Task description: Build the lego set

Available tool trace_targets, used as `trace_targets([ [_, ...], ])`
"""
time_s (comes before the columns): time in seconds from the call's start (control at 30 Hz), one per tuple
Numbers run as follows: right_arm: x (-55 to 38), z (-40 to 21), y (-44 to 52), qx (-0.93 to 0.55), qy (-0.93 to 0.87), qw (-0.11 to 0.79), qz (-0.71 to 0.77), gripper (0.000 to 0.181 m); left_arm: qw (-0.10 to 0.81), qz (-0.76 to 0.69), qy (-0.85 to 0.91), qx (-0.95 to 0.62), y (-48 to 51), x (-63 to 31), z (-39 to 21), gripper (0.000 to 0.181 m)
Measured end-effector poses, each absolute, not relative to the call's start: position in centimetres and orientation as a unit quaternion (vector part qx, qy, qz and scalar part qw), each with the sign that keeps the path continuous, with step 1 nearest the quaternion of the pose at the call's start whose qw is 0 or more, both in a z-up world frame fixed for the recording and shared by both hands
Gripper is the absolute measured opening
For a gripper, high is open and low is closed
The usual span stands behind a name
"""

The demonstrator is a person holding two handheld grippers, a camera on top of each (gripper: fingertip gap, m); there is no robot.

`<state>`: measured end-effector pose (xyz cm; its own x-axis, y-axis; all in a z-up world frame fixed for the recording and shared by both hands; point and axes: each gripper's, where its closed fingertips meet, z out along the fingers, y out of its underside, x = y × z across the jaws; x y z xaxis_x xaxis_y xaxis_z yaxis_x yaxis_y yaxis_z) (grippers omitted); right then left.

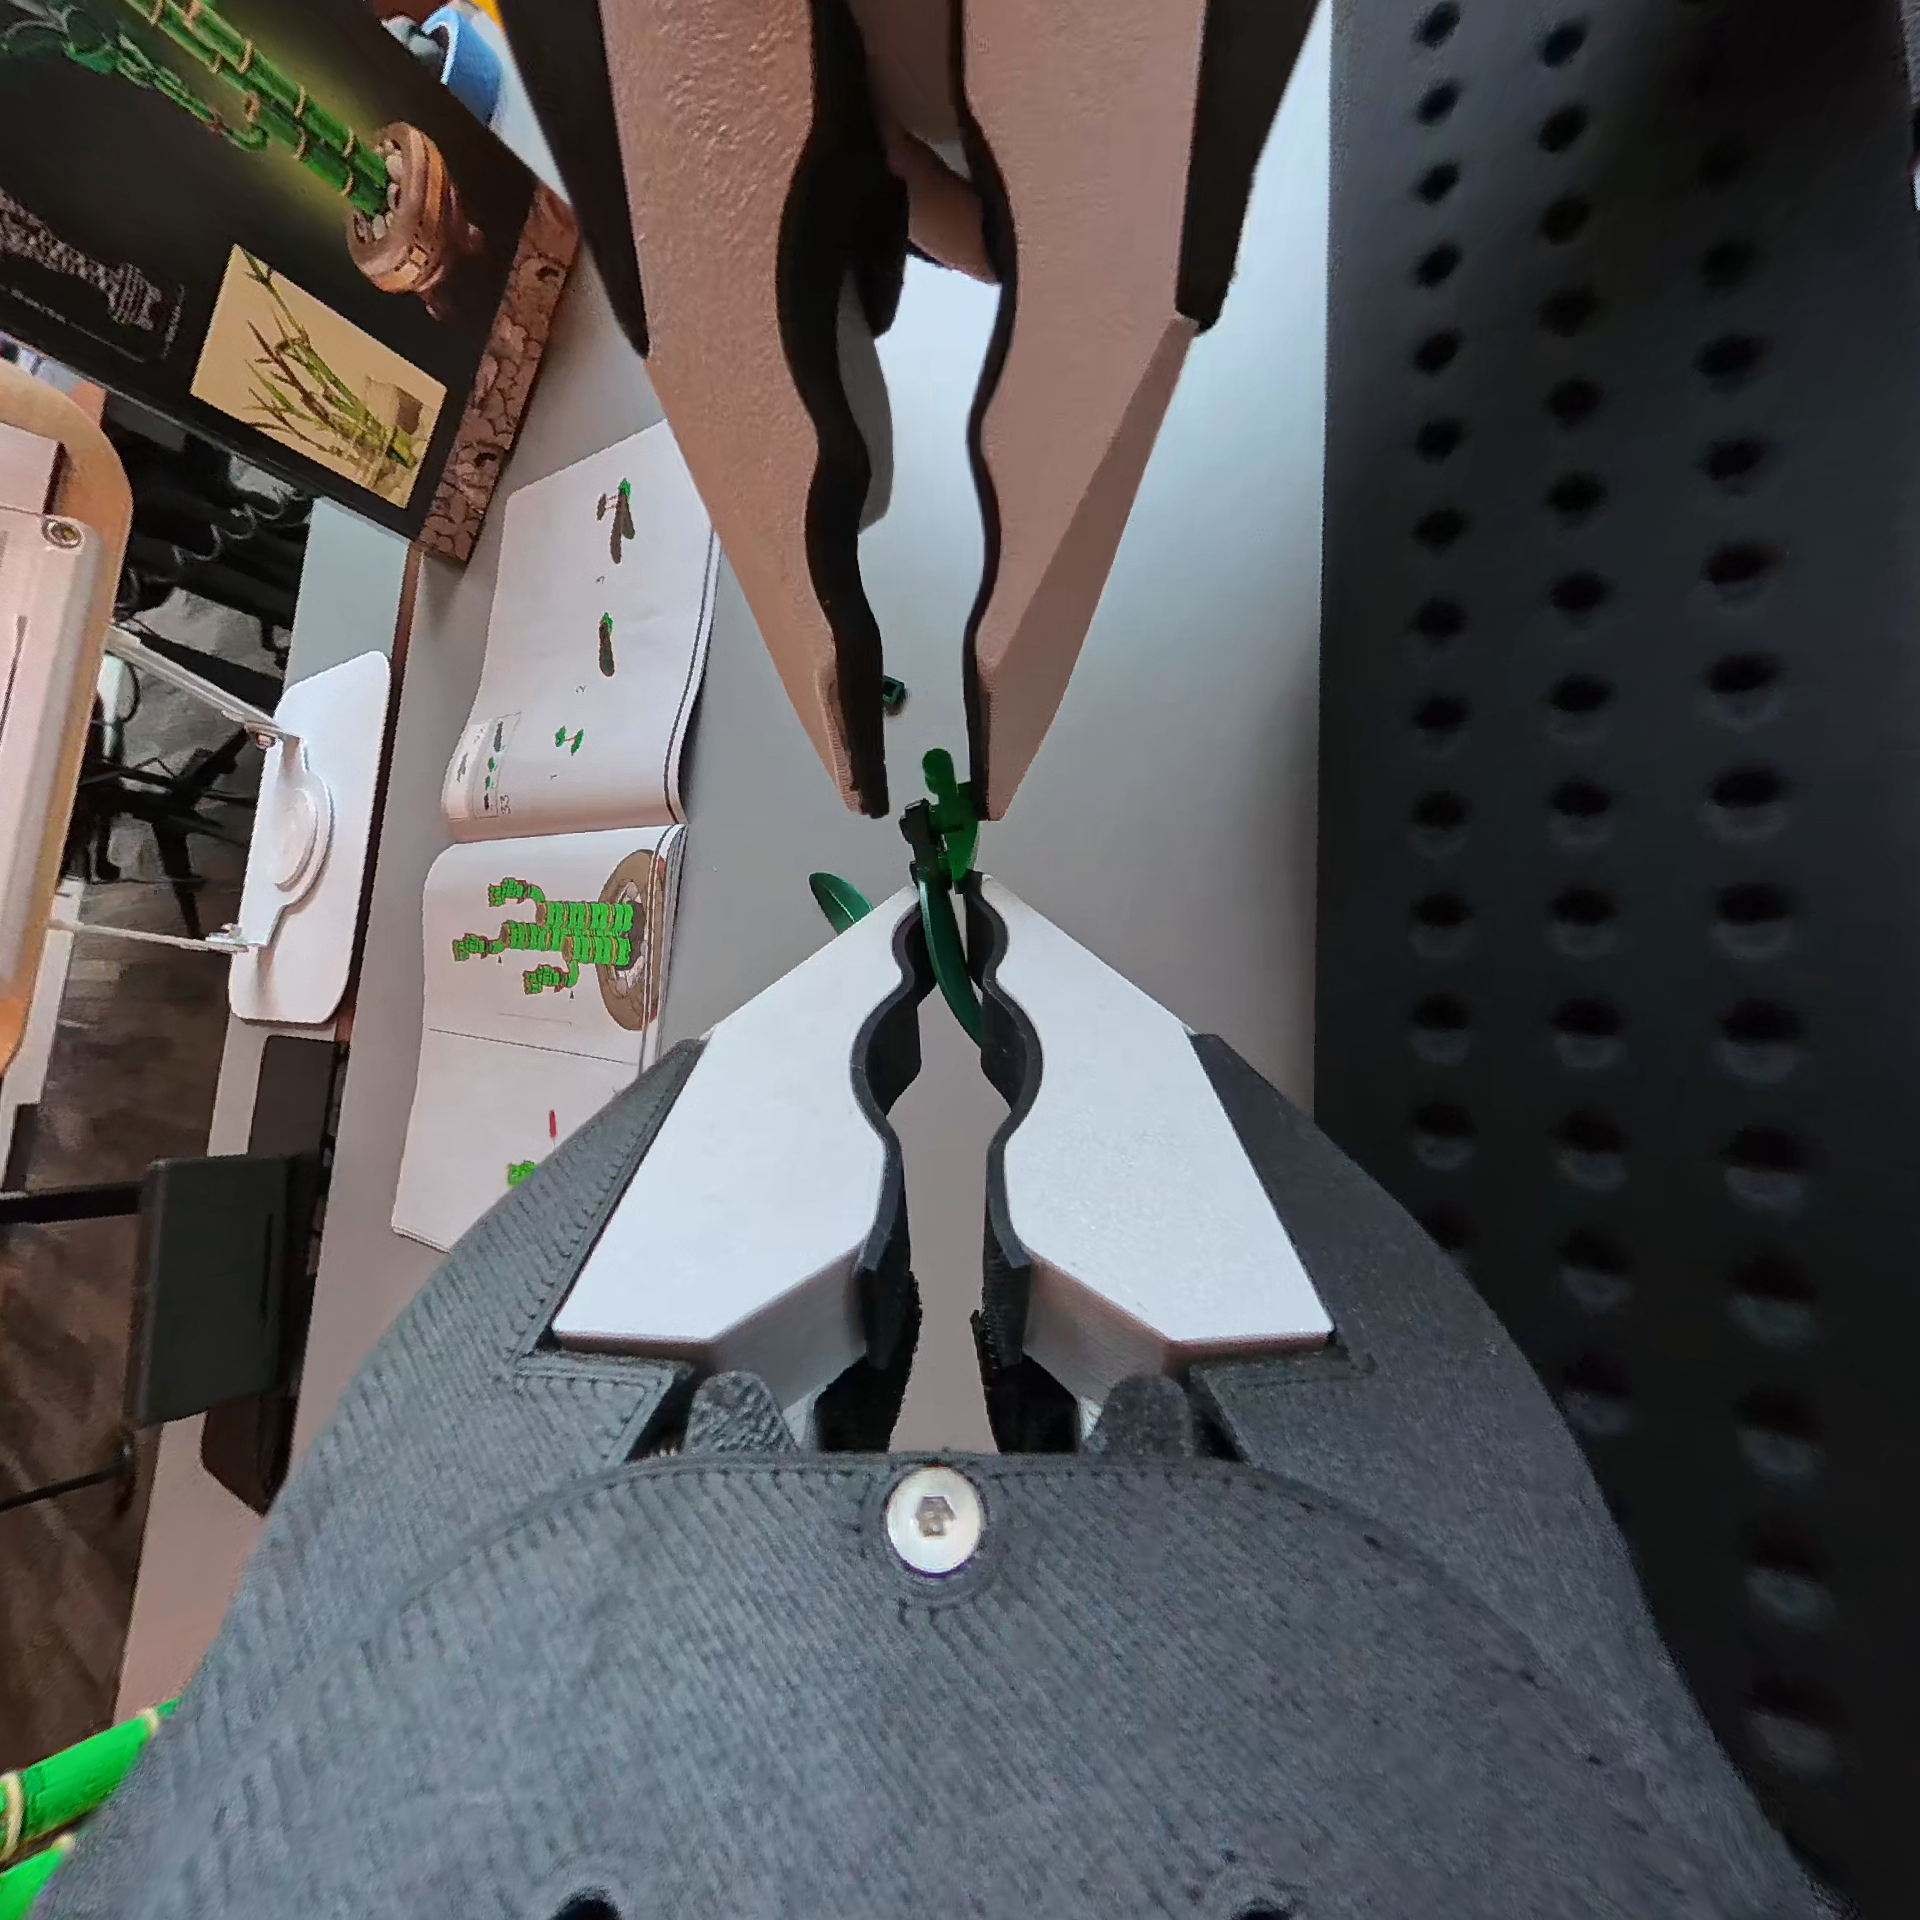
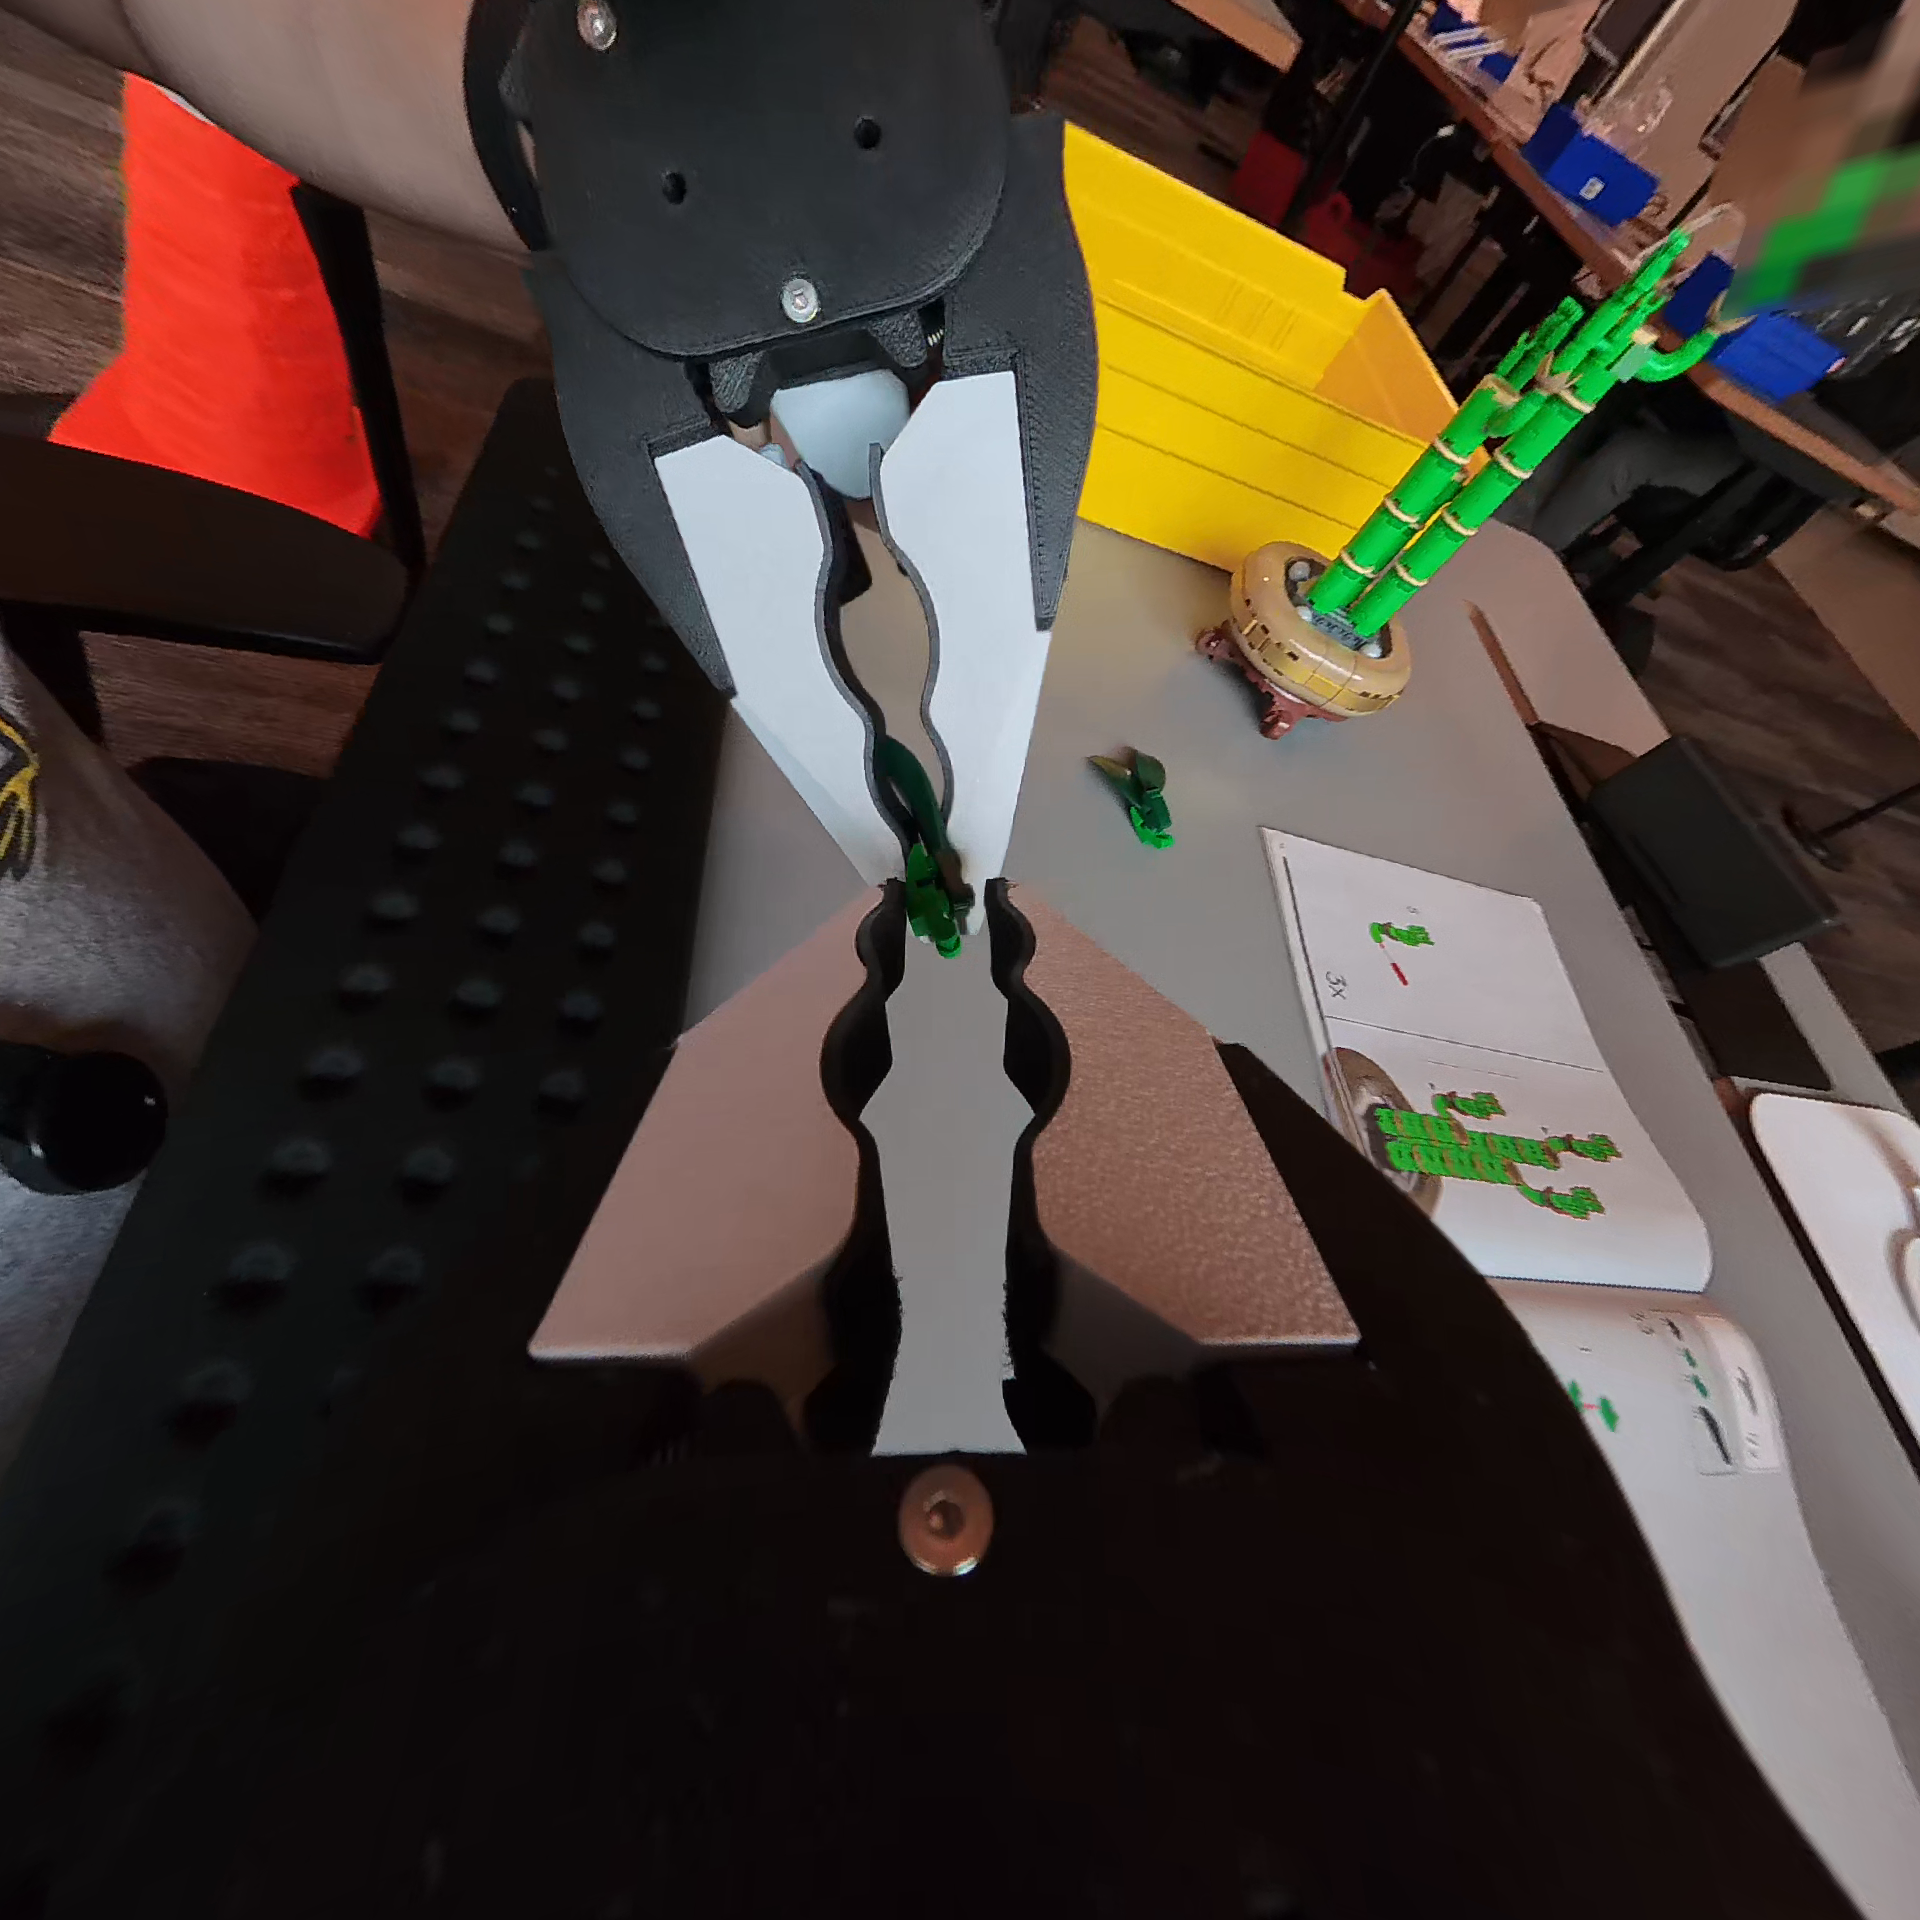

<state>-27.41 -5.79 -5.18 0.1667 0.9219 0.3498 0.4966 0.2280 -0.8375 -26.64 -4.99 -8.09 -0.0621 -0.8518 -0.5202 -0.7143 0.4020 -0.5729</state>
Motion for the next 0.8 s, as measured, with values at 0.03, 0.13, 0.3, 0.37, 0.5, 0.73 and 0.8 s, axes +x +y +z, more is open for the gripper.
trace_targets([
  [0.03, -27.4, -5.2, -5.8, -0.586, -0.607, 0.489, 0.224, 0.014, 0.422, -0.079, 0.726, -0.537, -5.1, -26.6, -8.1, 0.002],
  [0.13, -27.4, -5.3, -6.1, -0.591, -0.602, 0.474, 0.252, 0.012, 0.424, -0.076, 0.731, -0.530, -5.2, -26.5, -8.1, 0.002],
  [0.3, -27.4, -5.6, -6.2, -0.596, -0.601, 0.461, 0.267, 0.011, 0.418, -0.067, 0.741, -0.521, -5.3, -26.6, -8.4, 0.002],
  [0.37, -27.4, -5.8, -6.1, -0.596, -0.603, 0.461, 0.264, 0.011, 0.417, -0.056, 0.746, -0.516, -5.2, -26.6, -8.5, 0.002],
  [0.5, -27.4, -5.9, -6.0, -0.606, -0.592, 0.448, 0.287, 0.011, 0.419, -0.041, 0.751, -0.508, -5.0, -26.7, -8.6, 0.002],
  [0.73, -27.5, -6.5, -5.6, -0.618, -0.571, 0.434, 0.322, 0.010, 0.423, -0.004, 0.758, -0.496, -4.5, -26.8, -9.0, 0.002],
  [0.8, -27.5, -6.9, -5.6, -0.617, -0.577, 0.435, 0.312, 0.010, 0.418, -0.002, 0.760, -0.498, -4.5, -26.9, -9.5, 0.002],
])
